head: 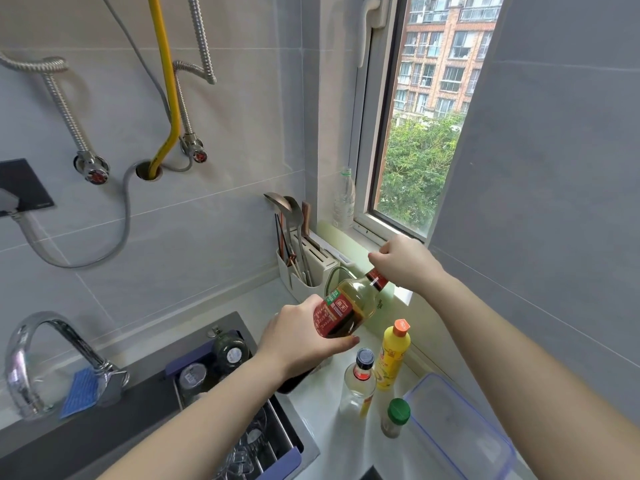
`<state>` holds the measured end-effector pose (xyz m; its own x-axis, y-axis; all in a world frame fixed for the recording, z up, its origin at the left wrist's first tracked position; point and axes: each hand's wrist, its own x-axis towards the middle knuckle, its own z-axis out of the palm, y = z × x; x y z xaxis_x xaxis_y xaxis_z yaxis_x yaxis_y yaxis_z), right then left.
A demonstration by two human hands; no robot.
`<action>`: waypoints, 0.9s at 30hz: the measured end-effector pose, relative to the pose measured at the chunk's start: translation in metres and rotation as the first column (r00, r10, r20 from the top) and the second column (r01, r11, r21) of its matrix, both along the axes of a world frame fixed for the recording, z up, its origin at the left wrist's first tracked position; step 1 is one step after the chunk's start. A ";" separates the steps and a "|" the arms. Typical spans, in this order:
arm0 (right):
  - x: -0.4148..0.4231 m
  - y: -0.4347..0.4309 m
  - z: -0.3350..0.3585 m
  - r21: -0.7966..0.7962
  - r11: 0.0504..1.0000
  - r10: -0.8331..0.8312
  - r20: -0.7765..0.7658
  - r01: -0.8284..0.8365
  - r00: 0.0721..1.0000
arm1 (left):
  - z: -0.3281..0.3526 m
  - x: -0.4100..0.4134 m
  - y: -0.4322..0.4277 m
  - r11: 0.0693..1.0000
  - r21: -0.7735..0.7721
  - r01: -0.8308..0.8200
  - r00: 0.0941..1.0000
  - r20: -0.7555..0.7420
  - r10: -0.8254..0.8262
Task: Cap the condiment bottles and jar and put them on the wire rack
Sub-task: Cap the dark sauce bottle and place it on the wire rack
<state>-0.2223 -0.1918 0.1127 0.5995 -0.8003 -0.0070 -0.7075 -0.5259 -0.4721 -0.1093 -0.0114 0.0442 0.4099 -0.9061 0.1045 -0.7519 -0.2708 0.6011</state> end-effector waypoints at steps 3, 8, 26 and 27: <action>-0.002 0.003 -0.004 0.134 0.986 -0.083 -0.122 0.099 0.989 | -0.007 -0.004 0.001 0.998 0.000 -0.059 0.967 0.248 0.057; -0.008 0.011 -0.008 0.207 0.970 -0.091 -0.189 0.130 0.978 | -0.018 -0.002 0.007 0.996 -0.024 -0.080 0.891 0.446 0.083; -0.020 0.023 0.007 -0.159 0.962 0.273 0.635 -0.224 0.722 | 0.005 0.025 0.010 0.959 -0.043 0.279 0.472 -0.864 -0.176; -0.019 0.024 0.009 -0.174 0.955 0.296 0.639 -0.240 0.710 | 0.005 0.028 0.010 0.941 -0.047 0.336 0.397 -0.899 -0.187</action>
<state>-0.2417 -0.1677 0.1216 0.6227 -0.5868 0.5175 -0.0634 -0.6971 -0.7142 -0.0814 -0.0015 0.0495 -0.0523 -0.9586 -0.2800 0.1245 -0.2844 0.9506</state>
